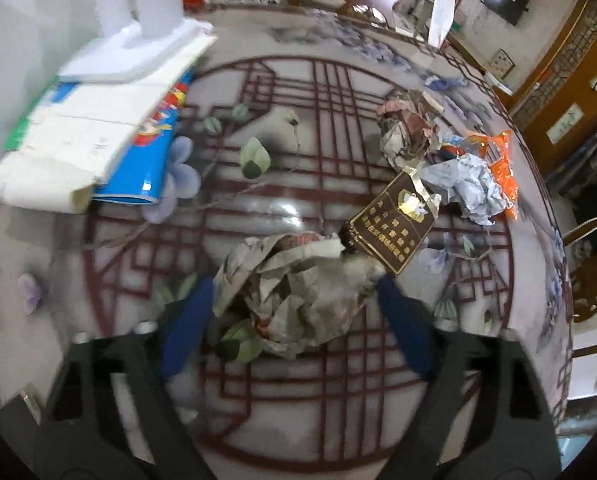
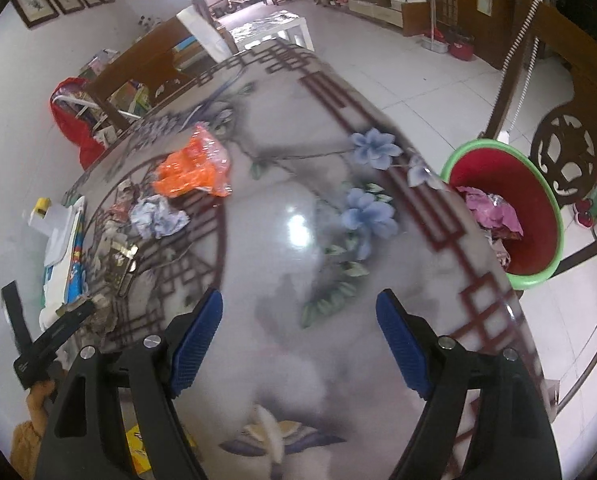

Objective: Collect trash
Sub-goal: 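Grasp crumpled newspaper with the left gripper while the right grasps crumpled white paper, then lift both crumpled papers and carry them toward the red bucket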

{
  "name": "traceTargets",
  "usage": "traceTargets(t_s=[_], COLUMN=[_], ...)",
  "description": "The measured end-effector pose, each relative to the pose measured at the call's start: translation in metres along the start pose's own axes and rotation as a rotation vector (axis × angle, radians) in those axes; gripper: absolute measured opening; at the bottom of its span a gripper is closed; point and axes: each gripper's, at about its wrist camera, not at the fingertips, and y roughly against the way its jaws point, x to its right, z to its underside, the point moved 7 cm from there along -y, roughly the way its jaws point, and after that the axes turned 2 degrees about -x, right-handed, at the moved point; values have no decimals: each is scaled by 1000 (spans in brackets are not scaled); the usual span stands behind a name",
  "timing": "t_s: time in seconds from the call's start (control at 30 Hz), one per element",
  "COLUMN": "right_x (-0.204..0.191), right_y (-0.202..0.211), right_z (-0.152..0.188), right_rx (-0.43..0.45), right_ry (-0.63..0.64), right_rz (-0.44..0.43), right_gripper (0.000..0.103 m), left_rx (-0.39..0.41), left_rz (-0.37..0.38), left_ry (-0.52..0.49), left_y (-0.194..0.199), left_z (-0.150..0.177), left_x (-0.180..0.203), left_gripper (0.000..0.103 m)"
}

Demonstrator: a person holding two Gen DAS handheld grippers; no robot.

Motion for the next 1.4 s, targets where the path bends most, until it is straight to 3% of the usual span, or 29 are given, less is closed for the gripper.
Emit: traceTargets(t_s=[0.23, 0.37, 0.6, 0.8, 0.93, 1.0, 1.1, 1.23, 1.4], right_x=[-54, -101, -162, -189, -196, -195, -196, -192, -178], right_y=[-13, -34, -102, -144, -181, -193, -190, -168, -130], right_z=[-17, -30, -49, -69, -70, -66, -63, -54, -39], right_rx=[-9, -47, -146, -178, -255, -279, -267, -255, -248], right_ry=[92, 151, 274, 330, 377, 407, 422, 430, 401], right_rz=[-14, -82, -80, -45, -4, 7, -19, -76, -130], right_gripper=[81, 81, 81, 81, 81, 67, 51, 48, 50], left_rx=[45, 76, 85, 62, 41, 34, 32, 16, -9], left_rz=[43, 76, 120, 101, 98, 98, 93, 85, 81], left_ry=[-28, 2, 11, -1, -3, -3, -3, 13, 6], left_y=[9, 30, 54, 44, 36, 34, 31, 24, 14], left_z=[-4, 1, 19, 27, 26, 25, 24, 25, 28], left_x=[-2, -13, -15, -17, -20, -21, -21, -20, -14], left_gripper=[33, 32, 33, 33, 35, 36, 41, 64, 65])
